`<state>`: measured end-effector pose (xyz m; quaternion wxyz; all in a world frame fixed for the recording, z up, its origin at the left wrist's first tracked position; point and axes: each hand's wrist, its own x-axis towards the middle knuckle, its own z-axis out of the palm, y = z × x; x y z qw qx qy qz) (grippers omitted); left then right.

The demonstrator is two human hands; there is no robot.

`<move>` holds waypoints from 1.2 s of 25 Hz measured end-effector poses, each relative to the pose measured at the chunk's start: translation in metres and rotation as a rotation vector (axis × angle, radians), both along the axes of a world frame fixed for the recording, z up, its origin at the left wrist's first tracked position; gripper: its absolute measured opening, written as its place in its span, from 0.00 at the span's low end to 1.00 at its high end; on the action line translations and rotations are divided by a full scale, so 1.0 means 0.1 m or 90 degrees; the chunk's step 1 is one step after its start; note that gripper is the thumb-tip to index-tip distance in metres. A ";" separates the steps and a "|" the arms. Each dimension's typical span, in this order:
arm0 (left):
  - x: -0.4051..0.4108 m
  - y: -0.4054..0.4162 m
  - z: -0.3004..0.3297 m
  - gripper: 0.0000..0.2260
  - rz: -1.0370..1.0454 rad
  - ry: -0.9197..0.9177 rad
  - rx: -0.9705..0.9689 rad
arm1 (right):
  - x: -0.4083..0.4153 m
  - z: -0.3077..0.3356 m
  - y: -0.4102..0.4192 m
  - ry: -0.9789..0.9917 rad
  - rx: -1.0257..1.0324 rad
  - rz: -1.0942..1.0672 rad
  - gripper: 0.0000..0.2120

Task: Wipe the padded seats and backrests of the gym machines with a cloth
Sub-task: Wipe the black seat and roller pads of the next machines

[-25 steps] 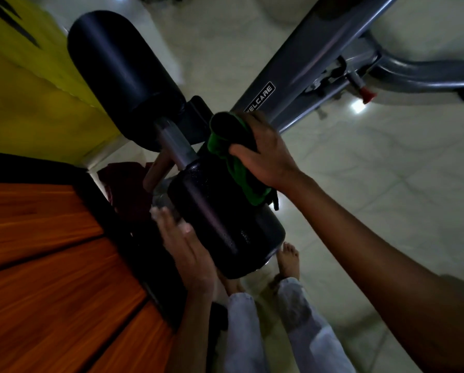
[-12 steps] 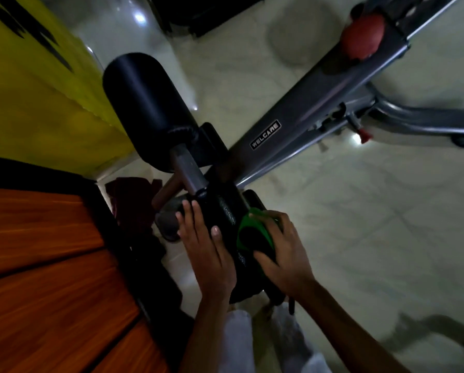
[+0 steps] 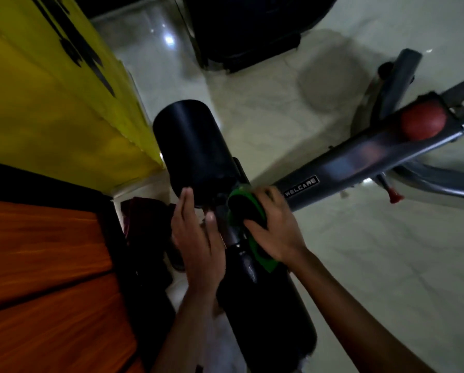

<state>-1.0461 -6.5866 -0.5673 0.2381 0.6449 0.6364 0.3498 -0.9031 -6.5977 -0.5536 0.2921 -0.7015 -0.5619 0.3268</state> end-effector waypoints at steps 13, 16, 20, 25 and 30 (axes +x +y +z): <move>-0.08 1.79 -0.49 0.20 0.002 -0.089 0.003 | -0.44 -0.10 2.02 -0.243 0.073 0.006 0.32; -0.11 1.81 -0.51 0.21 -0.008 -0.130 -0.002 | -0.44 -0.01 1.18 -0.221 0.044 0.031 0.35; -0.17 1.82 -0.54 0.22 -0.002 -0.158 -0.017 | -0.46 -0.02 1.10 -0.251 0.043 0.030 0.34; -0.25 1.79 -0.62 0.21 -0.016 -0.211 -0.040 | -0.39 -0.08 2.20 -0.148 0.023 -0.041 0.27; -0.36 1.66 -0.47 0.21 0.131 -0.204 -0.058 | -0.10 0.17 2.53 -0.008 0.083 -0.149 0.17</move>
